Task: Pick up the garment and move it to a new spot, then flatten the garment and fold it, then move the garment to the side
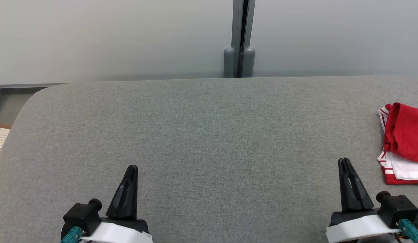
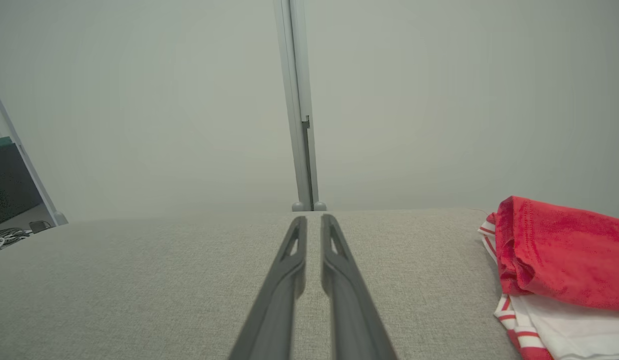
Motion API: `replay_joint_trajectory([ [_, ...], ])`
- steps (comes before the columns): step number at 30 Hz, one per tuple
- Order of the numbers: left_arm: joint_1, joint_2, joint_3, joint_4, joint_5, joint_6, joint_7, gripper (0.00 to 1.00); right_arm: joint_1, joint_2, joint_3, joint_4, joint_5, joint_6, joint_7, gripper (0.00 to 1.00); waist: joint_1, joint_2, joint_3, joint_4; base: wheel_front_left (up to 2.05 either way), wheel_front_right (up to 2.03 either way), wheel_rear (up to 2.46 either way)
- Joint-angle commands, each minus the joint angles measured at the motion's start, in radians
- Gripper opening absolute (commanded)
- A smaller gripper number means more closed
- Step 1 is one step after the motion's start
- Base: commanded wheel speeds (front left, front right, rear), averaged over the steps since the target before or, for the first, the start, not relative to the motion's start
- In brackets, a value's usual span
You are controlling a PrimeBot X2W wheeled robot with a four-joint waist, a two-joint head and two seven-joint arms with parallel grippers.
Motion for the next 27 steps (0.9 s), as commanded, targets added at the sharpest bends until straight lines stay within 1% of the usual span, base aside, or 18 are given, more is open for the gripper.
replay_joint_trajectory([
  [1, 0.0, 0.0, 0.001, -0.001, -0.005, 0.0, 0.001, 0.0, -0.001, 0.0, 0.0, -0.002, 0.006, 0.0, 0.001, 0.0, 0.0, 0.0, 0.0, 0.0, 0.0, 0.0, 0.0],
  [9, -0.011, 0.008, 0.02, 0.005, -0.152, -0.003, 0.034, 0.0, -0.009, -0.005, -0.011, 0.003, 0.174, 0.0, 0.037, 0.0, 0.0, 0.0, -0.002, -0.005, 0.0, 0.0, 0.0],
  [10, -0.015, 0.01, 0.024, 0.008, -0.186, -0.004, 0.042, 0.0, -0.012, -0.006, -0.014, 0.005, 0.214, 0.0, 0.046, 0.0, 0.0, 0.0, -0.002, -0.006, 0.0, 0.0, 0.0],
  [27, -0.041, 0.022, 0.062, 0.03, -0.444, -0.014, 0.105, 0.0, -0.031, -0.013, -0.037, 0.017, 0.511, 0.0, 0.113, 0.0, 0.0, 0.0, -0.006, -0.015, 0.0, 0.0, 0.0],
])
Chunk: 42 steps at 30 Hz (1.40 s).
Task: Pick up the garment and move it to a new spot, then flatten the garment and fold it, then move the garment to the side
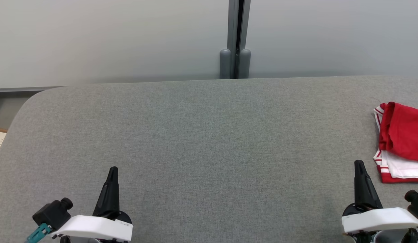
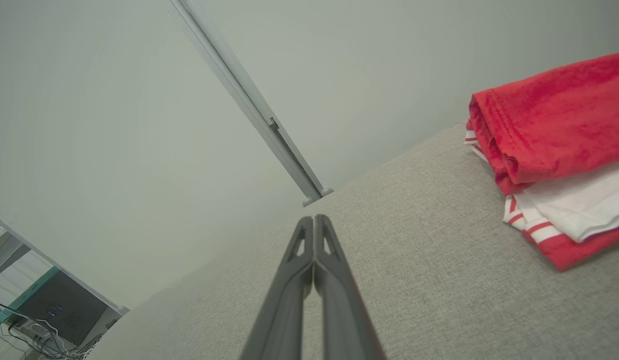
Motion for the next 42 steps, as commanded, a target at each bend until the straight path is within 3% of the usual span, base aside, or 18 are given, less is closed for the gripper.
replay_joint_trajectory([
  [1, -0.035, 0.01, 0.012, -0.01, -0.045, -0.006, 0.008, 0.0, -0.029, -0.009, -0.007, -0.011, 0.051, 0.0, 0.011, 0.0, 0.0001, -0.0001, 0.0, -0.001, 0.0, 0.0, 0.0],
  [42, -0.074, 0.018, 0.093, 0.016, -0.477, -0.021, 0.13, 0.0, -0.058, -0.014, -0.056, 0.01, 0.557, 0.0, 0.137, 0.0, 0.0001, -0.0001, -0.01, -0.023, 0.0, 0.0, 0.0],
])
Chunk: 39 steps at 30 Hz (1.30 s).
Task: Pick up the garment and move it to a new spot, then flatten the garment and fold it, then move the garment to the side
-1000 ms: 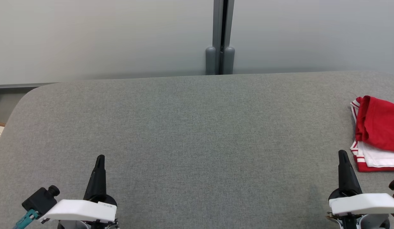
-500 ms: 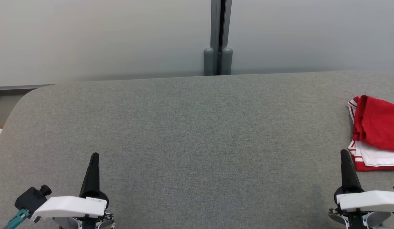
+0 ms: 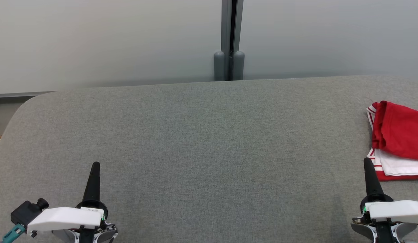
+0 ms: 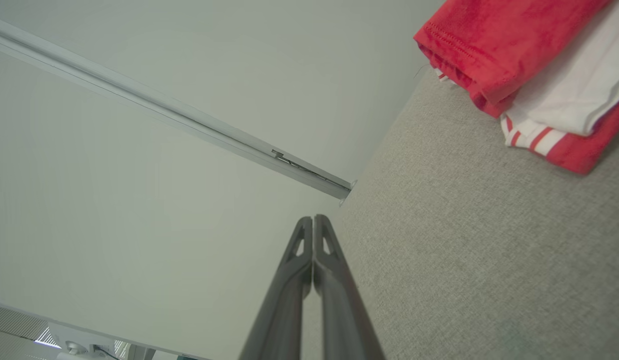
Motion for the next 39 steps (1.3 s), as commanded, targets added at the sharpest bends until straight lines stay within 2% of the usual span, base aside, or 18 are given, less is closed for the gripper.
replay_joint_trajectory([
  [1, -0.032, 0.005, 0.01, -0.005, -0.024, -0.008, 0.007, 0.0, -0.02, -0.009, -0.004, -0.005, 0.031, 0.0, 0.009, 0.0, 0.0, -0.0001, 0.0, -0.001, 0.0, 0.0, 0.0],
  [39, -0.054, 0.002, 0.074, 0.016, -0.302, -0.017, 0.096, 0.0, -0.038, -0.007, -0.042, 0.01, 0.36, 0.0, 0.098, 0.0, 0.0, -0.0001, -0.009, -0.021, 0.0, 0.0, 0.0],
])
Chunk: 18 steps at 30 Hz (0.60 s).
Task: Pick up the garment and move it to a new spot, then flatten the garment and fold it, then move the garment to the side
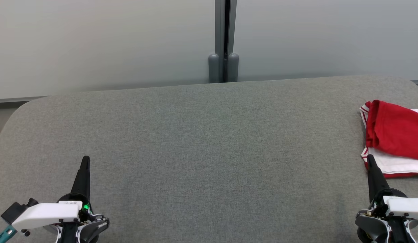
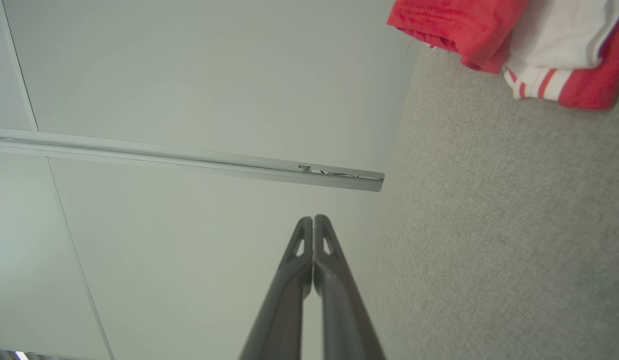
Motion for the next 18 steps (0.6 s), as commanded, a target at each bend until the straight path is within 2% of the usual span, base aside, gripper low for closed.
replay_joint_trajectory([
  [1, -0.019, 0.002, 0.007, -0.002, -0.014, -0.008, 0.005, 0.0, -0.013, -0.007, -0.004, -0.001, 0.019, 0.0, 0.006, 0.0, 0.0, 0.0, 0.0, -0.001, 0.0, 0.0, 0.0],
  [18, -0.028, 0.0, 0.032, 0.007, -0.111, -0.009, 0.037, 0.0, -0.018, -0.005, -0.018, 0.004, 0.134, 0.0, 0.038, 0.0, 0.0, 0.0, -0.004, -0.01, 0.0, 0.0, 0.0],
])
